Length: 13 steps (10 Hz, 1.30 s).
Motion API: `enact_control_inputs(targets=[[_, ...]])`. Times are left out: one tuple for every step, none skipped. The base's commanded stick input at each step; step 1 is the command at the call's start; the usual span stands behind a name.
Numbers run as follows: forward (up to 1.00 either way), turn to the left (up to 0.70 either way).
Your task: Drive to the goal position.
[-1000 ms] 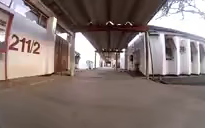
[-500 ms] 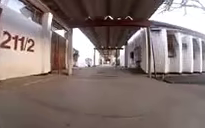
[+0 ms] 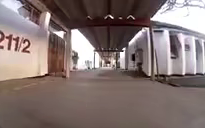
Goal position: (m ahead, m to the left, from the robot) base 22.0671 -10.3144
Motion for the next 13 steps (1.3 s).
enact_control_inputs(targets=[[0.7,0.0],[0.7,0.0],[0.7,0.0],[0.7,0.0],[0.7,0.0],[0.7,0.0],[0.7,0.0],[0.7,0.0],[0.7,0.0],[0.7,0.0],[0.7,0.0],[0.7,0.0],[0.7,0.0]])
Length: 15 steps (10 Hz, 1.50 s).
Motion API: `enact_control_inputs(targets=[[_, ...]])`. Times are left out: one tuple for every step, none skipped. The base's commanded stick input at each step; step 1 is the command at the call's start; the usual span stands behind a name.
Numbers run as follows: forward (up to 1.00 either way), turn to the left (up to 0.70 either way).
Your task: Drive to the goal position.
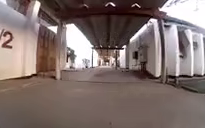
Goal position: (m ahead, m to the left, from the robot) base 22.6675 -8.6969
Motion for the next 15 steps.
enact_control_inputs(targets=[[0.7,0.0],[0.7,0.0],[0.7,0.0],[0.7,0.0],[0.7,0.0],[0.7,0.0],[0.7,0.0],[0.7,0.0],[0.7,0.0],[0.7,0.0],[0.7,0.0],[0.7,0.0],[0.7,0.0],[0.7,0.0],[0.7,0.0]])
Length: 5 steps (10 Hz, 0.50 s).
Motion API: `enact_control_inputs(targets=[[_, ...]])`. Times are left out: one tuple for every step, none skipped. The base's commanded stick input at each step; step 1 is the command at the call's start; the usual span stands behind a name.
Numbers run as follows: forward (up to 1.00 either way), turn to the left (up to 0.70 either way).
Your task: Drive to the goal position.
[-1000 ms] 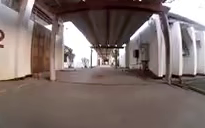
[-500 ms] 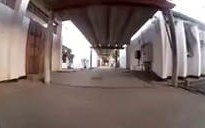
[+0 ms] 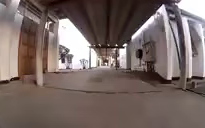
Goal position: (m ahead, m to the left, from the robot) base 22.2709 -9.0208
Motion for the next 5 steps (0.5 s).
enact_control_inputs(targets=[[0.7,0.0],[0.7,0.0],[0.7,0.0],[0.7,0.0],[0.7,0.0]])
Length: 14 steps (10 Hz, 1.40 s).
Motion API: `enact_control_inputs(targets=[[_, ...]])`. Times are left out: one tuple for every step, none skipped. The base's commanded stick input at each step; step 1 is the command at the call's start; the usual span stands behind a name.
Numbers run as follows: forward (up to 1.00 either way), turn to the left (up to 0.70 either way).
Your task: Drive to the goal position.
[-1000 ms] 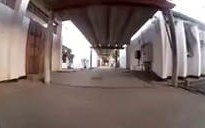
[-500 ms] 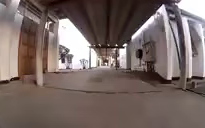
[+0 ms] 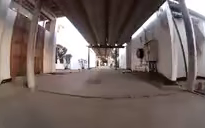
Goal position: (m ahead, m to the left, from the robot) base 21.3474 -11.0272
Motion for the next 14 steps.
enact_control_inputs(targets=[[0.7,0.0],[0.7,0.0],[0.7,0.0],[0.7,0.0],[0.7,0.0],[0.7,0.0],[0.7,0.0],[0.7,0.0],[0.7,0.0],[0.7,0.0],[0.7,0.0],[0.7,0.0],[0.7,0.0],[0.7,0.0]])
